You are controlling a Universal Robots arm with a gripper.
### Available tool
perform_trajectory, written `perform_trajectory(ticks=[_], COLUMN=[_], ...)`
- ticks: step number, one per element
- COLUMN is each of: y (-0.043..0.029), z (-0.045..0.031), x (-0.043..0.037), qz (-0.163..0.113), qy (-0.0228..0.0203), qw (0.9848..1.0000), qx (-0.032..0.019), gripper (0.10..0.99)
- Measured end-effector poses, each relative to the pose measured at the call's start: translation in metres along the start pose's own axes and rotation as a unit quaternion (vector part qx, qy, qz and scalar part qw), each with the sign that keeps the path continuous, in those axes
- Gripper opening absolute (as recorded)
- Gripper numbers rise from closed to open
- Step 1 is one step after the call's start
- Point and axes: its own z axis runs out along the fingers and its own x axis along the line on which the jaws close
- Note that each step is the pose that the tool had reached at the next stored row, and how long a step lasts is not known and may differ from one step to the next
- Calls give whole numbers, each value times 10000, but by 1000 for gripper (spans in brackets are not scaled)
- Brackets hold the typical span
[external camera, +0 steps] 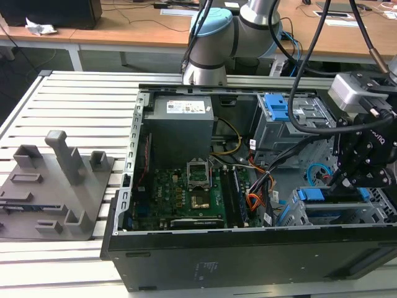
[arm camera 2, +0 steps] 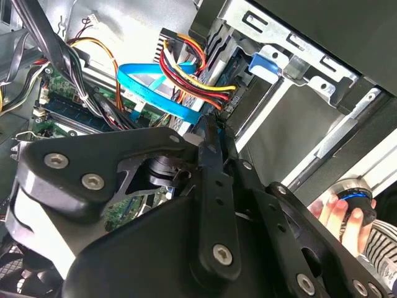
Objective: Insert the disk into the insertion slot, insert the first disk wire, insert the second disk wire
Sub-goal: 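Insert the second disk wire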
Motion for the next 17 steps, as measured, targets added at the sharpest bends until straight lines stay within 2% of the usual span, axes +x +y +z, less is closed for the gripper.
perform_trajectory(ticks=[7, 9, 17], y=[0, 4, 2], z=[-4, -62, -22], x=[0, 3, -1], qz=[0, 0, -3], qy=[-2, -2, 4], qw=[10000, 10000, 10000], qx=[0, 0, -13], gripper=[157, 157, 157])
